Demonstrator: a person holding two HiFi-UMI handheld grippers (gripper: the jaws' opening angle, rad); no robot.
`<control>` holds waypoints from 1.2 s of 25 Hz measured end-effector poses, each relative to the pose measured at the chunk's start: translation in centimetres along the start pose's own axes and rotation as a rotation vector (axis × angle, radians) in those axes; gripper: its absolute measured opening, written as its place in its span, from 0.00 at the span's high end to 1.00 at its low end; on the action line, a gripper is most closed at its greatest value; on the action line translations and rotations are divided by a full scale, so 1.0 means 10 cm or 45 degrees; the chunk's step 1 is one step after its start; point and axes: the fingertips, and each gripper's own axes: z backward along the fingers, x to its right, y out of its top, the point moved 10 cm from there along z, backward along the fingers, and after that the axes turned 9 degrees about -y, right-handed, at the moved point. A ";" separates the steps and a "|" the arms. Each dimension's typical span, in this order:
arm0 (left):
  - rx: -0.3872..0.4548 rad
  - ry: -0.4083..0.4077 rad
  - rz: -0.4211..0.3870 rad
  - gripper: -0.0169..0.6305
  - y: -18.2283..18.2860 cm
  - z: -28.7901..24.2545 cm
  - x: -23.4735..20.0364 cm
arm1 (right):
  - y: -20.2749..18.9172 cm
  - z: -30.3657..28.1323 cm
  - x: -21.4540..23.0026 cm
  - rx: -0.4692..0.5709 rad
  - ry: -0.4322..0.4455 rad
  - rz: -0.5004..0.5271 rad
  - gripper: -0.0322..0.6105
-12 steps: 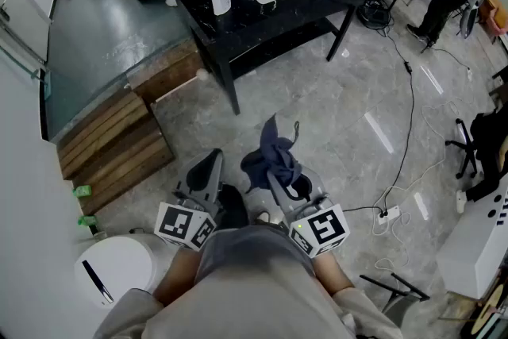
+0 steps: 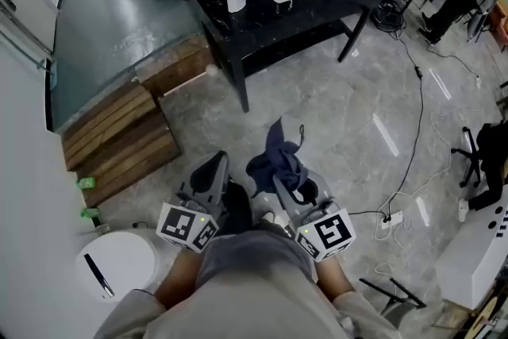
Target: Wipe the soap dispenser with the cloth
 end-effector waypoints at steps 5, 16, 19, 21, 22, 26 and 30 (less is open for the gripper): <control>-0.016 0.025 0.036 0.96 0.05 -0.05 -0.30 | 0.05 -0.32 0.02 -0.011 0.029 -0.014 0.81; -0.002 -0.022 -0.022 0.96 0.33 -0.63 -1.27 | 0.42 -1.43 0.22 -0.066 0.025 0.064 0.81; 0.027 -0.043 -0.026 0.96 0.47 -0.74 -1.54 | 0.55 -1.75 0.22 -0.062 0.037 0.084 0.81; 0.044 -0.058 -0.031 0.96 0.56 -0.79 -1.70 | 0.63 -1.94 0.20 -0.052 0.039 0.096 0.81; 0.052 -0.065 -0.036 0.96 0.60 -0.81 -1.78 | 0.67 -2.03 0.19 -0.046 0.038 0.102 0.81; 0.084 -0.089 -0.051 0.96 0.73 -0.86 -2.07 | 0.79 -2.34 0.16 -0.016 0.032 0.128 0.81; 0.105 -0.108 -0.065 0.96 0.83 -0.89 -2.23 | 0.85 -2.51 0.15 -0.002 0.024 0.123 0.81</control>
